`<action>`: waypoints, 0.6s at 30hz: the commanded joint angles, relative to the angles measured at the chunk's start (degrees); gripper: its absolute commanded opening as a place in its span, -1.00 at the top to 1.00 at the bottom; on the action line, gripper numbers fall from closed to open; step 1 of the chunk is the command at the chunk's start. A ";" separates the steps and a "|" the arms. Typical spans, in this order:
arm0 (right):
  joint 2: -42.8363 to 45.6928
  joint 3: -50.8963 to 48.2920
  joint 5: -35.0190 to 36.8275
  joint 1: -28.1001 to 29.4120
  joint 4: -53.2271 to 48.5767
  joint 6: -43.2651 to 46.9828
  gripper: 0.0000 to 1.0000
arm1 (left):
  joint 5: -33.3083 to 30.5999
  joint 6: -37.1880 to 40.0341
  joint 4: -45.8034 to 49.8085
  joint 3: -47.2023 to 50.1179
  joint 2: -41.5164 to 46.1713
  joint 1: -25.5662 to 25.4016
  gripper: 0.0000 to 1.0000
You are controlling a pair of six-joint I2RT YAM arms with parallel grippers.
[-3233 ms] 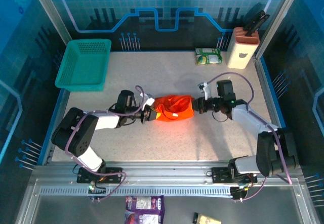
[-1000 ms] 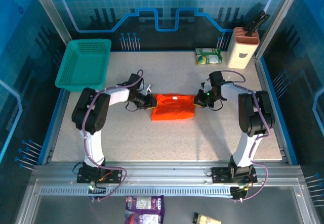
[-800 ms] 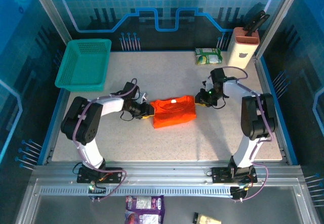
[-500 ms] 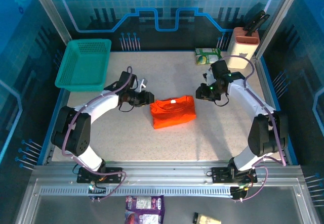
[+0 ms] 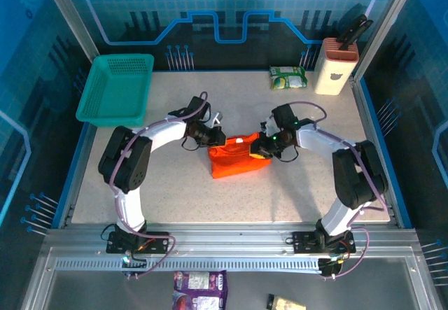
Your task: Fold the inside-out t-shirt
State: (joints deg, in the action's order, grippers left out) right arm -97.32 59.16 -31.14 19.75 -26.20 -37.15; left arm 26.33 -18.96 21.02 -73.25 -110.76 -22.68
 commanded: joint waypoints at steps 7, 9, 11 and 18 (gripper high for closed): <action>-7.53 -4.70 6.25 -5.59 4.17 0.80 0.68 | -2.94 4.46 4.65 -6.53 -10.28 2.42 0.80; -7.05 -3.59 6.24 -5.71 2.64 1.84 0.68 | -2.06 4.47 4.65 -5.93 -10.39 2.37 0.80; -4.96 -2.26 6.77 -5.72 0.42 2.90 0.66 | -1.24 4.18 4.09 -4.38 -9.24 2.37 0.80; 2.14 2.78 6.47 -4.65 -7.35 6.17 0.54 | 0.87 -0.12 -1.26 6.97 2.15 2.33 0.67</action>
State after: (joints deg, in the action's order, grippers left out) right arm -98.76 59.11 -25.43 14.90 -28.36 -33.56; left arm 26.11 -17.15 19.77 -70.28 -113.54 -20.60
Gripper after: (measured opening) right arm 0.226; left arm 0.161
